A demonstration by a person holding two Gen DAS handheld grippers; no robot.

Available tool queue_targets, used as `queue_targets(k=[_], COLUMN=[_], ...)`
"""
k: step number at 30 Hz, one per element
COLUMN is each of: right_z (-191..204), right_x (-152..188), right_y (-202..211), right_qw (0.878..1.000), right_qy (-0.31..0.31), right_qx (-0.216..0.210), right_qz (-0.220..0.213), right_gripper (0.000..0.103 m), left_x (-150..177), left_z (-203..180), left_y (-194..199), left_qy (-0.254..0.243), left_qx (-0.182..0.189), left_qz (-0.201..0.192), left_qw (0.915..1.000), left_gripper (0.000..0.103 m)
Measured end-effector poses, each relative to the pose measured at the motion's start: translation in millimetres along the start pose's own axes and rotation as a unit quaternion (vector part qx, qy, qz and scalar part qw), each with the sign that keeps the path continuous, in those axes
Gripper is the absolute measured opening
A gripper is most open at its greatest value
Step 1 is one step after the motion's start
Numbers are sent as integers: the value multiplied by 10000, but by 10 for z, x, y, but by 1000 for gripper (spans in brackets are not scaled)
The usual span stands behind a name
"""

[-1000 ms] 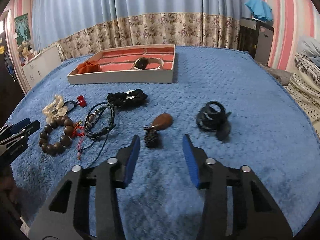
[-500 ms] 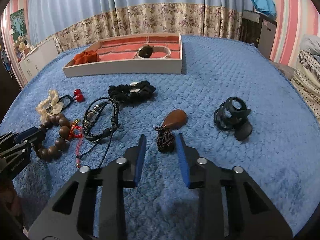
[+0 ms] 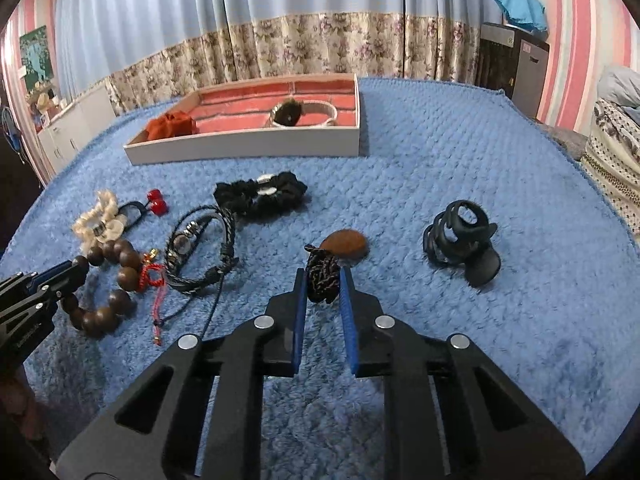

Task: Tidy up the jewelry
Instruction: 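Grasp the wooden bead bracelet with the left tool while the right tool grasps the brown pendant, then carry the bead bracelet and pendant over the red tray with both tools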

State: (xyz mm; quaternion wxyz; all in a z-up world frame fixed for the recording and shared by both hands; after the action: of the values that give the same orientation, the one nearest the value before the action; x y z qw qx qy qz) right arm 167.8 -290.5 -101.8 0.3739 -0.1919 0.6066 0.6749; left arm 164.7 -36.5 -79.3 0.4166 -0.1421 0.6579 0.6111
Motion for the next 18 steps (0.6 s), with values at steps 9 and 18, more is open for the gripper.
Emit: queue_targets(k=[9, 18], right_z=[-17, 72], right_x=[-53, -174], right_y=[349, 631], right_qw=[9984, 9954], right_qy=[-16, 89], right_qx=[-364, -536], right_qz=[-442, -783], right_gripper=[16, 16], left_x=[-62, -289], left_z=[-34, -80], left_y=[298, 604], left_qy=[63, 2], left_qx=[3, -155], left_qz=[-444, -902], left_qw=[9990, 9958], left_gripper=[19, 19])
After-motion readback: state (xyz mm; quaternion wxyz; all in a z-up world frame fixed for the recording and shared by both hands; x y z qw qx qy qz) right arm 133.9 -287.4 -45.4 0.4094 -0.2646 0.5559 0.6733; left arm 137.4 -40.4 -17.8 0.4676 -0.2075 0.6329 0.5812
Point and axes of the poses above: each gripper's, at about its wrist camera, not at the fingertips, and y roughly against the way its jaws point, z to its left, x to its underside, the point moved 1 cm from there along -y, roughly the way its jaws point, and after that the axes turned 9 degrees about -y, right-handed, at the moved point
